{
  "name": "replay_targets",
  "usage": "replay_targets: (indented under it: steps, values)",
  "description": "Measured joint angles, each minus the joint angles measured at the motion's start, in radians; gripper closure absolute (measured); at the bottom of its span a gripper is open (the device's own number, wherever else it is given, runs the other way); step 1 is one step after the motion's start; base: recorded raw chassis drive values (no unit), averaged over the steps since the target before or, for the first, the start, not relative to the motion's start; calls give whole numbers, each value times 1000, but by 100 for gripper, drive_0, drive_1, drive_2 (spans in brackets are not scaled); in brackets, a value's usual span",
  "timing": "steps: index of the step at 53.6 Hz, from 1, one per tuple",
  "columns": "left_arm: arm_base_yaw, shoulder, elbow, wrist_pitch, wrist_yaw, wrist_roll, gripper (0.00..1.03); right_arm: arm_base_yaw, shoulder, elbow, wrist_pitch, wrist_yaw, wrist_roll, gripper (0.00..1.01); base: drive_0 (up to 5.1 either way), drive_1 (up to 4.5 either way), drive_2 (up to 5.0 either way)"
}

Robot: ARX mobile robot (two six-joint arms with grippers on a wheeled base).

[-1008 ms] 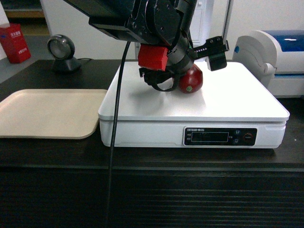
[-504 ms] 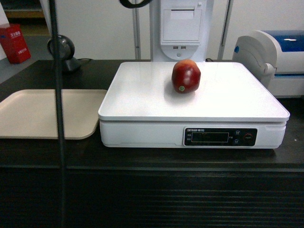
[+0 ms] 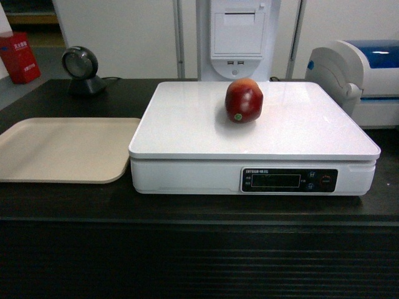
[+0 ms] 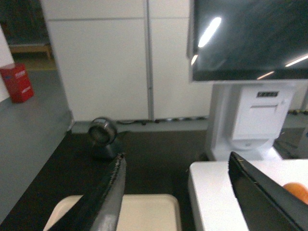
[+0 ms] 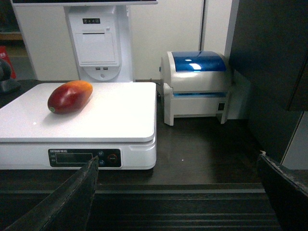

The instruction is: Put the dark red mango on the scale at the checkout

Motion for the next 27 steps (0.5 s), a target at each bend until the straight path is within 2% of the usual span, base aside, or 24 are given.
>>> replay_targets:
  steps: [4,7,13,17,22,27]
  values:
    - [43,-56,-142,55,20,-1,56,0,0,0,1,0,0,3,0,0,0]
    - [54,-84,-207,78,37,-1,65,0,0,0,0,-1,0,3,0,0,0]
    - [79,-177,-352,137,81,0,91,0,0,0,0,0,0,3,0,0,0]
    - [94,-216,-401,156,93,-2,102,0,0,0,1,0,0,3,0,0,0]
    - [126,-280,-501,168,111,-3,101,0,0,0,1,0,0,3,0,0,0]
    - [132,-319,-550,171,127,-3,101,0,0,0,1,0,0,3,0,0,0]
